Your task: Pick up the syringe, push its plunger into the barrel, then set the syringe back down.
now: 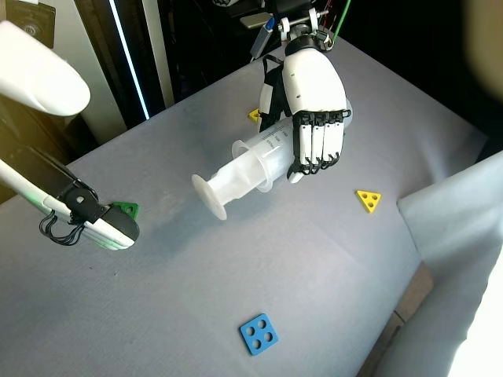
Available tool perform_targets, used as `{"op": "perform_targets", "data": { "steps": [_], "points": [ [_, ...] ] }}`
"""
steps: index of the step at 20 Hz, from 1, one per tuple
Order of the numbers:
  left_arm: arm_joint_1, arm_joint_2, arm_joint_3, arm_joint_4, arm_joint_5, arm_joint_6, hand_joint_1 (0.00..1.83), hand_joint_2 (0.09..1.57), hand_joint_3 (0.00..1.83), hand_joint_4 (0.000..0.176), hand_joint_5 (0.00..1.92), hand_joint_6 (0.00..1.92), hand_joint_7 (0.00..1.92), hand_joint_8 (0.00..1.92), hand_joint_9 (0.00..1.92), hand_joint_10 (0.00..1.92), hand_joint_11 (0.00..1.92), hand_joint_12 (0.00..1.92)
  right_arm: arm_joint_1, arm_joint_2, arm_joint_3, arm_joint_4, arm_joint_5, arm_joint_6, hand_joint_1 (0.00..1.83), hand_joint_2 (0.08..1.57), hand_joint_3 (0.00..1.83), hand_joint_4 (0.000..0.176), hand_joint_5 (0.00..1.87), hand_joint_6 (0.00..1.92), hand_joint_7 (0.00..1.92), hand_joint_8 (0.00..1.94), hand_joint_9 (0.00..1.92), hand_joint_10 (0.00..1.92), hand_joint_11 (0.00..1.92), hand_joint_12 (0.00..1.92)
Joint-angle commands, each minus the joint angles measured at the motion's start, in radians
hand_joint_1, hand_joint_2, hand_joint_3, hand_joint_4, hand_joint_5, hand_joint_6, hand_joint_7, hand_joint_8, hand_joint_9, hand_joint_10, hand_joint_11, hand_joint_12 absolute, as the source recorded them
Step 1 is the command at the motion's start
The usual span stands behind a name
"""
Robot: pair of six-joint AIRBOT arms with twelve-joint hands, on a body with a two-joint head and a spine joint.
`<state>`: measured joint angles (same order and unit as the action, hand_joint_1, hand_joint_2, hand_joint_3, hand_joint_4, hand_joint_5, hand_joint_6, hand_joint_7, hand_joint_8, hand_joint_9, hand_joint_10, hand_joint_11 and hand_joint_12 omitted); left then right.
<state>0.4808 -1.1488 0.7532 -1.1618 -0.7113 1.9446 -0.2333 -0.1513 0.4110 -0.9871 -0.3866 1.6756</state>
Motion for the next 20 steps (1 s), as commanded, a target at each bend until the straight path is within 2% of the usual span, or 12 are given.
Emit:
{"op": "perform_targets", "data": {
  "steps": [1,4,7,10,15,20],
  "points": [
    [-0.021,0.004,-0.005,0.058,-0.048,-0.002,1.33,1.26,0.00,0.000,0.57,1.45,0.75,1.41,0.70,1.54,0.54,1.42,0.004,0.004,0.002,-0.027,0.016,0.006,0.00,1.41,0.00,0.000,0.09,0.01,0.06,0.01,0.04,0.01,0.02,0.01],
    [-0.030,0.004,-0.012,0.048,-0.046,-0.002,1.32,1.28,0.00,0.000,0.51,1.51,0.73,1.47,0.67,1.57,0.52,1.44,0.001,0.000,0.002,-0.024,0.016,-0.003,0.00,1.42,0.00,0.000,0.09,0.00,0.07,0.01,0.03,0.01,0.00,0.01],
    [-0.032,0.004,-0.012,0.046,-0.041,-0.002,1.33,1.27,0.00,0.000,0.56,1.44,0.72,1.48,0.67,1.59,0.51,1.44,0.001,-0.016,0.001,-0.014,0.019,-0.025,0.00,1.42,0.00,0.000,0.09,0.01,0.06,0.00,0.02,0.00,0.00,0.00],
    [-0.036,0.004,-0.007,0.048,-0.031,-0.002,1.32,1.29,0.00,0.000,0.52,1.47,0.70,1.49,0.65,1.64,0.48,1.48,-0.049,-0.031,0.002,0.094,0.019,-0.026,0.00,1.42,0.00,0.000,0.11,0.01,0.08,0.01,0.04,0.01,0.01,0.01],
    [-0.036,0.004,-0.003,0.053,-0.023,-0.002,1.32,1.30,0.00,0.000,0.51,1.49,0.68,1.51,0.63,1.68,0.45,1.51,-0.108,-0.078,0.002,0.165,0.036,-0.026,0.00,1.42,0.00,0.000,0.11,0.01,0.07,0.00,0.02,0.00,0.00,0.01],
    [-0.038,0.004,-0.003,0.054,-0.020,-0.002,1.31,1.31,0.00,0.000,0.48,1.55,0.68,1.51,0.62,1.68,0.44,1.53,-0.124,-0.150,0.004,0.173,0.038,-0.026,0.00,1.43,0.00,0.000,0.11,0.01,0.08,0.00,0.03,0.00,0.00,0.01]
  ]
}}
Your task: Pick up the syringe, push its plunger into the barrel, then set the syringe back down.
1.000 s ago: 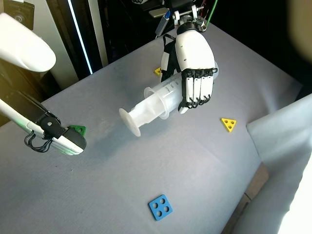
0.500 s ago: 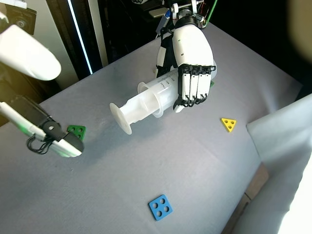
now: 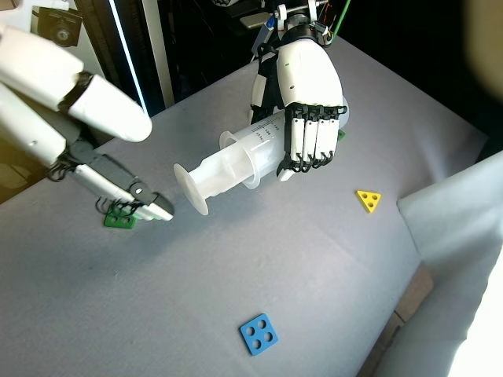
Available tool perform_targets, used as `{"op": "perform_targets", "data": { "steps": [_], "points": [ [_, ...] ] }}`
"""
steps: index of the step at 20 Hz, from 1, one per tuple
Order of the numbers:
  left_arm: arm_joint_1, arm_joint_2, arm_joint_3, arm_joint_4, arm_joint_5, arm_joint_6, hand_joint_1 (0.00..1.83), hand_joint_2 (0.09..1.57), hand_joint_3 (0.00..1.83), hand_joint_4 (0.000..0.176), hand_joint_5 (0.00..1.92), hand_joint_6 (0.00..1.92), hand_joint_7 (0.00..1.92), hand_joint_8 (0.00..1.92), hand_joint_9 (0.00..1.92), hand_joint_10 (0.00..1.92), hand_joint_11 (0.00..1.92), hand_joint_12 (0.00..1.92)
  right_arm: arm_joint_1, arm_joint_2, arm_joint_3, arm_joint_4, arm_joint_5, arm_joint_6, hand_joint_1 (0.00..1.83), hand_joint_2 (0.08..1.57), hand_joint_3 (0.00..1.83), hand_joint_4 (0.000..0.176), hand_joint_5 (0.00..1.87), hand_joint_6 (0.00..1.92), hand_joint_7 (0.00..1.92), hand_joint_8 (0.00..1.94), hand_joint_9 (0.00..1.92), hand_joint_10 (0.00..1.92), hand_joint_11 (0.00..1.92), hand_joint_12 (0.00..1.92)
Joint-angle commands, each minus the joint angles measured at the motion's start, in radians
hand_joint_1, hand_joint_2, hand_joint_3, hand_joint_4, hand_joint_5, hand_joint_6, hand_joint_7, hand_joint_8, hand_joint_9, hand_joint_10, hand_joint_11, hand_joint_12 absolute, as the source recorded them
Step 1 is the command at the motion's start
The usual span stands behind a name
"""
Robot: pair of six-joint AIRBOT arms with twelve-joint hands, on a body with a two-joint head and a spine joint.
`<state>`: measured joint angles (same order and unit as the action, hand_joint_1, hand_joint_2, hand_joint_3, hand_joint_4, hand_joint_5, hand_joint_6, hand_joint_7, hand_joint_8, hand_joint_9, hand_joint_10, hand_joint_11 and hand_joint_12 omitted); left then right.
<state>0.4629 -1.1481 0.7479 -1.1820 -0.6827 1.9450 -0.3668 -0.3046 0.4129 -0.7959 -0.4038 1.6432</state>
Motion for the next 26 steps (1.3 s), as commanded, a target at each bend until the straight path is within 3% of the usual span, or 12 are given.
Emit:
{"op": "perform_targets", "data": {
  "steps": [1,10,14,17,22,26],
  "points": [
    [-0.021,0.003,0.002,0.074,-0.049,-0.002,1.31,1.31,0.00,0.000,0.47,1.56,0.67,1.53,0.61,1.69,0.43,1.54,0.009,-0.007,0.002,-0.011,0.055,0.007,0.00,1.43,0.00,0.000,0.11,0.01,0.08,0.00,0.03,0.00,0.01,0.01],
    [-0.025,0.004,0.002,0.076,-0.047,0.001,1.30,1.33,0.00,0.000,0.45,1.61,0.66,1.57,0.57,1.72,0.40,1.58,0.019,-0.120,0.048,0.058,0.055,-0.013,0.00,1.42,0.00,0.000,0.12,0.01,0.10,0.01,0.06,0.01,0.01,0.03],
    [-0.025,0.004,0.002,0.076,-0.047,0.003,1.31,1.32,0.00,0.000,0.48,1.53,0.67,1.58,0.57,1.71,0.42,1.55,0.052,-0.138,0.047,0.058,0.081,-0.050,0.00,1.42,0.00,0.000,0.13,0.00,0.10,0.00,0.06,0.01,0.00,0.09],
    [-0.028,0.004,0.001,0.076,-0.047,0.003,1.30,1.33,0.00,0.000,0.45,1.61,0.66,1.56,0.58,1.71,0.43,1.55,0.061,-0.160,0.047,0.058,0.081,-0.051,0.00,1.42,0.00,0.000,0.12,0.01,0.08,0.01,0.04,0.01,0.00,0.00],
    [-0.030,0.004,0.001,0.076,-0.047,0.004,1.31,1.32,0.00,0.000,0.46,1.57,0.66,1.58,0.59,1.69,0.43,1.55,0.071,-0.197,0.047,0.077,0.081,-0.055,0.00,1.42,0.00,0.000,0.11,0.00,0.08,0.00,0.03,0.00,0.00,0.00],
    [-0.030,0.004,0.001,0.076,-0.047,0.004,1.31,1.31,0.00,0.000,0.48,1.55,0.67,1.54,0.61,1.68,0.45,1.51,0.094,-0.219,0.047,0.123,0.089,-0.118,0.00,1.42,0.00,0.000,0.12,0.00,0.09,0.00,0.04,0.01,0.00,0.00]
  ]
}}
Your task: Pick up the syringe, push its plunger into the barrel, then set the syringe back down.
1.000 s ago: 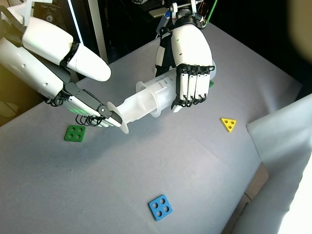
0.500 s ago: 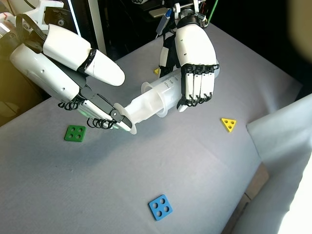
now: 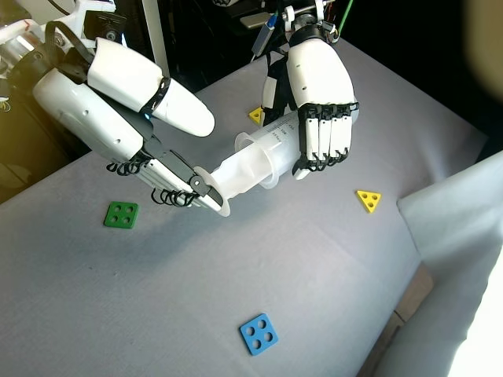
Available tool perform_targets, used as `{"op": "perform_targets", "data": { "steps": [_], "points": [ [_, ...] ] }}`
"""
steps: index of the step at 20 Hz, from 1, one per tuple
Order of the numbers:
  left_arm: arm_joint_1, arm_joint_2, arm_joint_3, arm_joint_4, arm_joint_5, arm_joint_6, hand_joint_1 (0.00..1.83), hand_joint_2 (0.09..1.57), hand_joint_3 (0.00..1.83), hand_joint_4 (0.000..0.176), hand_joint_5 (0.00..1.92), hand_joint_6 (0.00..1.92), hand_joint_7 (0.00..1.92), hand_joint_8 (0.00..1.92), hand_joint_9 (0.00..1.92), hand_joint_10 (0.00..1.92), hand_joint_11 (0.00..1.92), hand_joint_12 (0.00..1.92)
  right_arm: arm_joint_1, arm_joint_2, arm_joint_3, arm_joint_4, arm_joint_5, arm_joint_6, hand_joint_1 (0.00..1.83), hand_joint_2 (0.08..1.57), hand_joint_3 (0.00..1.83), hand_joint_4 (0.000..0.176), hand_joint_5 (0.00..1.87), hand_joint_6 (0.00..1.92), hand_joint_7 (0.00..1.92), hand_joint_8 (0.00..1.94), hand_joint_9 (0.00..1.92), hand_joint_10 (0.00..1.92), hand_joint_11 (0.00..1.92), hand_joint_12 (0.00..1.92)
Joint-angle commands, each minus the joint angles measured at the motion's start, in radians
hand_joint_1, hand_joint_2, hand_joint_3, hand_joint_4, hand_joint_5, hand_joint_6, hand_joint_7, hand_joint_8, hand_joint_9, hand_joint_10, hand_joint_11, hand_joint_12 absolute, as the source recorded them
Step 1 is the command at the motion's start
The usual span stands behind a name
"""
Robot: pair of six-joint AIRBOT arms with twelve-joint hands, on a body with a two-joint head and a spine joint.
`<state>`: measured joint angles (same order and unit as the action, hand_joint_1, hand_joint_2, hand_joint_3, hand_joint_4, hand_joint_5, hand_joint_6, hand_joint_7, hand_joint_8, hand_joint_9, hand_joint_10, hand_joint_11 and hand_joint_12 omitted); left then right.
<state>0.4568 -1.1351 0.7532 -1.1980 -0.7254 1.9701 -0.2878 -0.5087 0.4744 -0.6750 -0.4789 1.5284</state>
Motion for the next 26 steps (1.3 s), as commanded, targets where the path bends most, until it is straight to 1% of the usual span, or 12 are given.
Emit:
{"op": "perform_targets", "data": {
  "steps": [1,6,10,13,15,16,19,21,22,23,25,26],
  "points": [
    [-0.024,-0.009,-0.004,0.092,-0.004,-0.020,1.31,1.31,0.00,0.000,0.48,1.53,0.67,1.54,0.61,1.68,0.46,1.50,0.023,-0.022,-0.015,0.008,0.170,-0.019,0.00,1.42,0.00,0.000,0.12,0.00,0.09,0.00,0.04,0.01,0.00,0.00],
    [-0.024,-0.009,-0.004,0.092,-0.004,-0.020,1.31,1.32,0.00,0.000,0.47,1.57,0.67,1.55,0.60,1.69,0.44,1.51,0.042,-0.069,-0.014,0.008,0.182,-0.069,0.00,1.42,0.00,0.000,0.12,0.00,0.09,0.00,0.04,0.01,0.01,0.00],
    [-0.024,-0.009,-0.004,0.092,-0.004,-0.020,1.30,1.32,0.00,0.000,0.46,1.58,0.66,1.58,0.59,1.70,0.43,1.55,0.077,-0.111,-0.015,0.030,0.182,-0.070,0.00,1.42,0.00,0.000,0.12,0.01,0.10,0.01,0.03,0.00,0.01,0.01],
    [-0.024,-0.007,-0.006,0.092,-0.004,-0.016,1.31,1.31,0.00,0.000,0.47,1.58,0.68,1.53,0.59,1.68,0.43,1.54,0.083,-0.141,-0.015,0.038,0.182,-0.073,0.00,1.43,0.00,0.000,0.11,0.00,0.09,0.00,0.03,0.01,0.00,0.00],
    [-0.024,-0.007,-0.006,0.092,-0.004,-0.016,1.31,1.32,0.00,0.000,0.47,1.60,0.67,1.55,0.59,1.68,0.42,1.53,0.083,-0.142,-0.015,0.045,0.182,-0.073,0.00,1.43,0.00,0.000,0.09,0.00,0.07,0.00,0.01,0.00,0.00,0.00],
    [-0.024,-0.007,-0.006,0.092,-0.004,-0.016,1.30,1.32,0.00,0.000,0.45,1.64,0.66,1.56,0.58,1.69,0.42,1.54,0.083,-0.143,-0.015,0.049,0.182,-0.073,0.00,1.42,0.00,0.000,0.11,0.01,0.08,0.01,0.02,0.01,0.00,0.00],
    [-0.023,-0.007,-0.007,0.091,-0.004,-0.015,1.31,1.32,0.00,0.000,0.47,1.60,0.66,1.57,0.58,1.69,0.41,1.53,0.083,-0.150,-0.015,0.074,0.184,-0.073,0.00,1.43,0.00,0.000,0.11,0.01,0.08,0.01,0.02,0.01,0.00,0.00],
    [-0.023,-0.007,-0.007,0.091,-0.004,-0.014,1.31,1.31,0.00,0.000,0.50,1.60,0.67,1.53,0.59,1.67,0.40,1.55,0.083,-0.153,-0.017,0.081,0.197,-0.074,0.00,1.43,0.00,0.000,0.11,0.01,0.09,0.01,0.03,0.01,0.01,0.00],
    [-0.023,-0.007,-0.007,0.090,-0.004,-0.014,1.31,1.31,0.00,0.000,0.50,1.58,0.67,1.54,0.59,1.68,0.40,1.55,0.084,-0.153,-0.019,0.081,0.201,-0.080,0.00,1.42,0.00,0.000,0.13,0.01,0.11,0.01,0.05,0.02,0.03,0.01],
    [-0.023,-0.007,-0.008,0.090,-0.004,-0.014,1.31,1.32,0.00,0.000,0.48,1.61,0.67,1.54,0.58,1.69,0.40,1.55,0.083,-0.151,-0.019,0.081,0.202,-0.089,0.00,1.42,0.00,0.000,0.13,0.01,0.11,0.01,0.05,0.02,0.03,0.01],
    [-0.024,-0.007,-0.009,0.090,-0.004,-0.014,1.31,1.32,0.00,0.000,0.46,1.60,0.67,1.56,0.59,1.68,0.42,1.56,0.081,-0.124,-0.017,0.080,0.202,-0.129,0.00,1.42,0.00,0.000,0.12,0.01,0.10,0.01,0.03,0.01,0.00,0.01],
    [-0.024,-0.007,-0.010,0.090,-0.004,-0.014,1.31,1.32,0.00,0.000,0.46,1.60,0.67,1.56,0.59,1.68,0.42,1.54,0.079,-0.112,-0.016,0.059,0.202,-0.142,0.00,1.42,0.00,0.000,0.12,0.01,0.10,0.01,0.02,0.00,0.00,0.01]
  ]
}}
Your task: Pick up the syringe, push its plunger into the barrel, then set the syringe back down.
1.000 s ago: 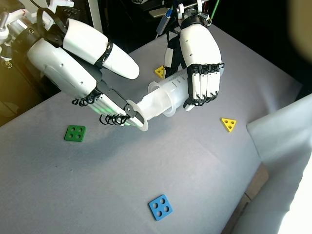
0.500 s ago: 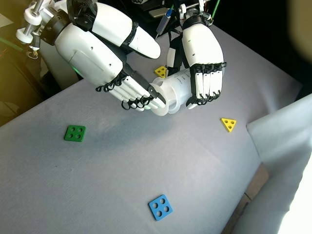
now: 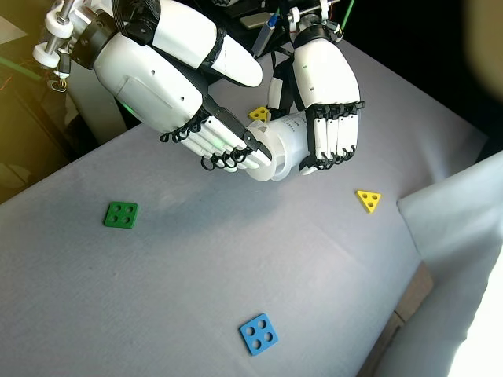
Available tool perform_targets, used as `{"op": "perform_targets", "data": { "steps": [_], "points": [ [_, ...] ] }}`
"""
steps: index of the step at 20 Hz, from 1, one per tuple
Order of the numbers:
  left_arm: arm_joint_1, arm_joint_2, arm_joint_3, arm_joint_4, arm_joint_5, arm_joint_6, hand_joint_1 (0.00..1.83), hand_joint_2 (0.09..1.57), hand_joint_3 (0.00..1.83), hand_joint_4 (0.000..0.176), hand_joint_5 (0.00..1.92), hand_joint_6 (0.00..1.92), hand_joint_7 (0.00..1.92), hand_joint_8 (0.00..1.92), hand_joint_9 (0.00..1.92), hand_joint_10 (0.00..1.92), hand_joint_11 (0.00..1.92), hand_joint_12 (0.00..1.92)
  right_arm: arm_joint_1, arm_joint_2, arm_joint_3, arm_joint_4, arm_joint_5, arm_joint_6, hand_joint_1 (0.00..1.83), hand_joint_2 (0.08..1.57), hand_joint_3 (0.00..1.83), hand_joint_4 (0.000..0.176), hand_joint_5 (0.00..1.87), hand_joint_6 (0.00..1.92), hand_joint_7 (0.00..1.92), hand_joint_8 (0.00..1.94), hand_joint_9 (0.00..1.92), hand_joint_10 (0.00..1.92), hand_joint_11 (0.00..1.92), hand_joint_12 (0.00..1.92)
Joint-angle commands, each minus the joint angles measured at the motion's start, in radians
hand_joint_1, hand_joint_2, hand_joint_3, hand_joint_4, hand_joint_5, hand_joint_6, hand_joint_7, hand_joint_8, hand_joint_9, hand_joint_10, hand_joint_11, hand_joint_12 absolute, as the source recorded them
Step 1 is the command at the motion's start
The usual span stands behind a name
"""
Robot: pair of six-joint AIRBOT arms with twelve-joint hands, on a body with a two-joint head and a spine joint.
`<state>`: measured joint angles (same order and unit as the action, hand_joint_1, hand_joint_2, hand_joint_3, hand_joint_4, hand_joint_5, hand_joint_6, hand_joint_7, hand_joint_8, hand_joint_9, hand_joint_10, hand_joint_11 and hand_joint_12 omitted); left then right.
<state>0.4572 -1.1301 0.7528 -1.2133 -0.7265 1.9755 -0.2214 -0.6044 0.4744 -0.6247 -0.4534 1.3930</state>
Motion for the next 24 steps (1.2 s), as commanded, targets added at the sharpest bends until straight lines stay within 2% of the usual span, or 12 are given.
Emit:
{"op": "perform_targets", "data": {
  "steps": [1,5,8,13,15,19,21,24],
  "points": [
    [-0.024,-0.012,-0.010,0.105,-0.002,-0.019,1.31,1.32,0.00,0.000,0.46,1.60,0.67,1.56,0.58,1.68,0.42,1.54,0.011,-0.003,-0.016,-0.057,0.175,-0.007,0.00,1.43,0.00,0.000,0.10,0.00,0.09,0.00,0.02,0.00,0.00,0.01],
    [-0.024,-0.012,-0.011,0.107,-0.002,-0.014,1.31,1.32,0.00,0.000,0.47,1.62,0.66,1.55,0.59,1.67,0.43,1.54,-0.003,0.083,-0.016,-0.171,0.151,-0.037,0.00,1.42,0.00,0.000,0.10,0.00,0.08,0.00,0.02,0.00,0.00,0.00],
    [-0.024,-0.012,-0.010,0.114,-0.002,-0.014,1.31,1.32,0.00,0.000,0.49,1.59,0.66,1.54,0.58,1.69,0.42,1.54,-0.013,0.137,-0.020,-0.187,0.149,-0.118,0.00,1.42,0.00,0.000,0.11,0.01,0.10,0.01,0.04,0.01,0.02,0.01],
    [-0.018,-0.012,-0.010,0.132,0.013,-0.014,1.31,1.31,0.00,0.000,0.50,1.59,0.66,1.54,0.60,1.68,0.44,1.53,-0.024,0.233,-0.033,-0.412,0.128,-0.153,0.00,1.42,0.00,0.000,0.12,0.01,0.10,0.00,0.03,0.01,0.01,0.01],
    [-0.011,-0.013,-0.010,0.143,0.015,-0.014,1.31,1.31,0.00,0.000,0.49,1.60,0.66,1.53,0.61,1.67,0.45,1.51,-0.038,0.273,-0.033,-0.461,0.117,-0.156,0.00,1.42,0.00,0.000,0.12,0.01,0.09,0.00,0.03,0.00,0.01,0.01],
    [0.007,-0.017,-0.009,0.169,0.019,-0.014,1.31,1.31,0.00,0.000,0.49,1.59,0.66,1.55,0.60,1.68,0.43,1.54,-0.023,0.327,-0.032,-0.731,0.128,-0.156,0.00,1.42,0.00,0.000,0.12,0.01,0.10,0.00,0.03,0.00,0.00,0.02],
    [0.021,-0.026,-0.006,0.186,0.019,-0.014,1.31,1.31,0.00,0.000,0.49,1.58,0.66,1.55,0.59,1.69,0.43,1.54,-0.010,0.358,-0.022,-0.790,0.199,-0.158,0.00,1.42,0.00,0.000,0.11,0.00,0.09,0.00,0.03,0.01,0.01,0.00],
    [0.057,-0.041,-0.002,0.223,0.019,-0.017,1.31,1.32,0.00,0.000,0.47,1.60,0.65,1.54,0.60,1.69,0.45,1.54,0.002,0.368,0.037,-0.791,0.449,-0.292,0.00,1.42,0.00,0.000,0.12,0.01,0.09,0.00,0.03,0.01,0.01,0.01]
  ]
}}
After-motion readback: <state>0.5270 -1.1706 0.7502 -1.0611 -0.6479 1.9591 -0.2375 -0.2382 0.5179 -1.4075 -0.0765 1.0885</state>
